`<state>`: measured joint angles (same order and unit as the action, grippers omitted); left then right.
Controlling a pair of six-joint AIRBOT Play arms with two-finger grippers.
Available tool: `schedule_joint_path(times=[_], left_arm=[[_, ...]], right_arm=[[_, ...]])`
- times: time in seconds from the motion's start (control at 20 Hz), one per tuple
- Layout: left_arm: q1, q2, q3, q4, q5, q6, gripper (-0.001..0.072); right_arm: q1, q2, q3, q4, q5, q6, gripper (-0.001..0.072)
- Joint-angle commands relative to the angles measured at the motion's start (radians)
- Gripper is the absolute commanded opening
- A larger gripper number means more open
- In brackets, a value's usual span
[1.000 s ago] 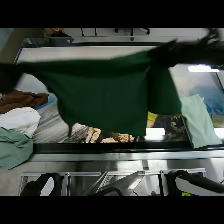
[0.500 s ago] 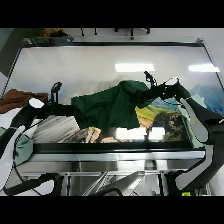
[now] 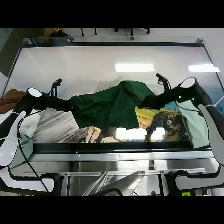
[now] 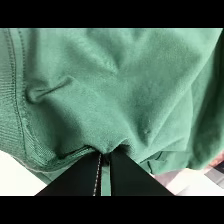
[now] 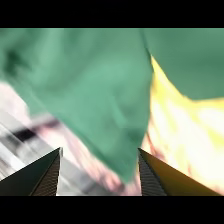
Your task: Fold the shirts.
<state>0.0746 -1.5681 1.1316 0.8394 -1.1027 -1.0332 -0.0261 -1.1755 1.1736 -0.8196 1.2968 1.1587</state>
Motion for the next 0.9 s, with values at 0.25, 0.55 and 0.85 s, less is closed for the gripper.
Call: schedule_joint_path(times=[0.25, 0.55, 0.85], left_arm=[[0.005, -0.009, 0.018, 0.006, -0.06, 0.005, 0.0023], [0.005, -0.009, 0.018, 0.005, -0.064, 0.004, 0.0023], [0.021, 0.074, 0.119, -0.074, -0.156, -0.008, 0.002]], right_arm=[[0.102, -0.019, -0.29, 0.054, -0.248, -0.069, 0.0527], [0.14, -0.087, -0.289, 0.26, -0.279, -0.22, 0.0238], [0.098, 0.085, -0.073, 0.342, -0.206, -0.28, 0.0028]])
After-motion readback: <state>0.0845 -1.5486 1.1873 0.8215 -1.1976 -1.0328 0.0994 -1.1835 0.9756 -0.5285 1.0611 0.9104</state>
